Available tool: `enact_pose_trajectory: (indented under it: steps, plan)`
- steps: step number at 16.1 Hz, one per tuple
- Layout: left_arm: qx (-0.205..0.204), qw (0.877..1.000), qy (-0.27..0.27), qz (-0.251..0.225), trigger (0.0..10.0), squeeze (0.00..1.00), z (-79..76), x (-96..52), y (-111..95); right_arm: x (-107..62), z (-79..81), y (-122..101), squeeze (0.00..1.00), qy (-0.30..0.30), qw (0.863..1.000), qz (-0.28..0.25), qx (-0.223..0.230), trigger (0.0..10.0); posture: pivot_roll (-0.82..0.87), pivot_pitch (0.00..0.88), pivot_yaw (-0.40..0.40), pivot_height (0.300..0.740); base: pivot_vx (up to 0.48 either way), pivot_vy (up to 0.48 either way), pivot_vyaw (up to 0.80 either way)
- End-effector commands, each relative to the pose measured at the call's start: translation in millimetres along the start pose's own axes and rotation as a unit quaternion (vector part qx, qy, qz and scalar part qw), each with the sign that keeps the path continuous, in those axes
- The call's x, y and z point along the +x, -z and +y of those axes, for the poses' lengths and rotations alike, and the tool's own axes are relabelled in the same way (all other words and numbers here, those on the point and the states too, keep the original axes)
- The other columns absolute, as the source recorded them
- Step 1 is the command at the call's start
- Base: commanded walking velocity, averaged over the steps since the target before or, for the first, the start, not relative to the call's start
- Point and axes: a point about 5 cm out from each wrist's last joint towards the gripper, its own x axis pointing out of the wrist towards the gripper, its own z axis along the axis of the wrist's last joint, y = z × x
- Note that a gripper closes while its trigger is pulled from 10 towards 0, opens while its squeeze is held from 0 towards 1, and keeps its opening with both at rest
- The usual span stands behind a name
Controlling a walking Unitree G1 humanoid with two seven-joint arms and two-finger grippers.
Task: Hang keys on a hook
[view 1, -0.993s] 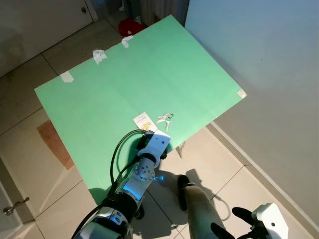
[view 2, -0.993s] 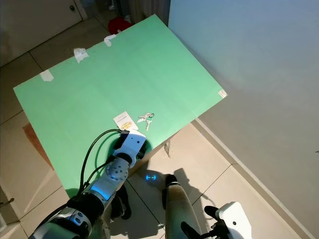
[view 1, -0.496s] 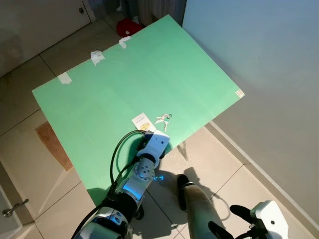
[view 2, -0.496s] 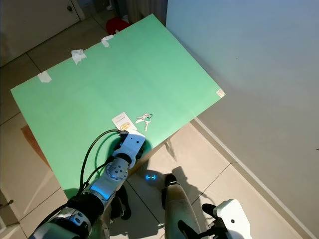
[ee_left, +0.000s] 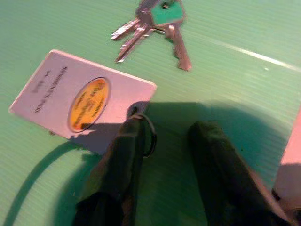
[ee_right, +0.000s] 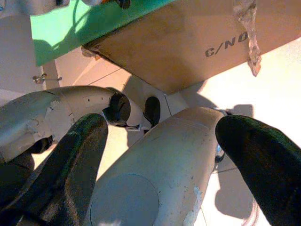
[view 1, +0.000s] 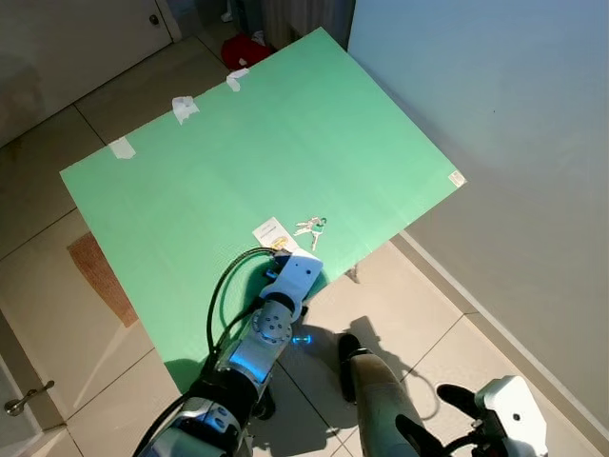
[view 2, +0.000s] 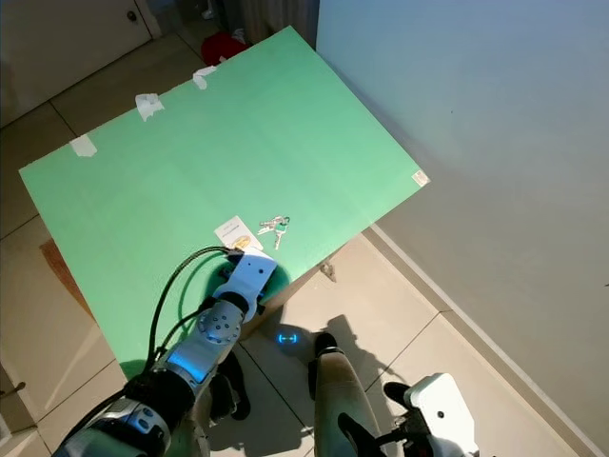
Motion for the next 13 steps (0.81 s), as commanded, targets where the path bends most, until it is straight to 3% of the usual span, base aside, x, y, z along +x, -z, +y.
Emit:
enact_pose_trajectory:
  steps: [1,3,5,6,8,10,11,13]
  plan:
    - [-0.017,1.0,0.006,0.011,0.0,0.0,0.4,-3.9,8,-1.3,5.5,5,0.0,-0.002,1.0,0.015,0.012,10.0,-0.46,0.393,-0.008,0.74,0.0,0.0,0.0]
    - [-0.027,0.999,-0.003,-0.018,0.0,0.0,10.7,-3.8,-5,-3.4,5.9,3,0.0,-0.002,1.0,0.013,0.011,10.0,-0.45,0.392,-0.009,0.74,0.0,0.0,0.0]
    - [-0.041,0.995,-0.031,-0.084,0.0,0.0,42.5,-12.6,-39,-9.1,-3.4,3,0.0,0.0,1.0,0.015,0.01,10.0,-0.43,0.383,-0.009,0.74,0.0,0.0,0.0]
    - [-0.041,0.995,-0.031,-0.084,0.0,0.0,42.5,-12.6,-39,-9.1,-3.4,3,0.0,0.0,1.0,0.015,0.01,10.0,-0.43,0.383,-0.009,0.74,0.0,0.0,0.0]
    - [-0.031,0.993,-0.038,-0.108,0.0,0.0,50.4,-18.7,-50,-16.8,-21.0,17,0.0,0.003,1.0,0.025,0.014,10.0,-0.42,0.373,-0.007,0.74,0.0,0.0,0.0]
    - [-0.005,0.992,-0.027,-0.122,0.0,0.0,46.3,-19.0,-54,-23.0,-31.3,26,0.0,0.005,0.999,0.031,0.015,10.0,-0.42,0.364,-0.008,0.74,0.0,0.0,0.0]
    - [0.001,0.994,-0.021,-0.108,10.0,1.0,36.8,-18.9,-50,-28.4,-39.0,33,0.0,0.008,0.999,0.036,0.017,10.0,-0.42,0.359,-0.004,0.74,0.0,0.0,0.0]
    - [-0.005,0.996,-0.029,-0.081,10.0,1.0,31.0,-22.9,-40,-31.8,-44.2,39,0.0,0.011,0.999,0.039,0.018,10.0,-0.42,0.354,-0.001,0.74,0.0,0.0,0.0]
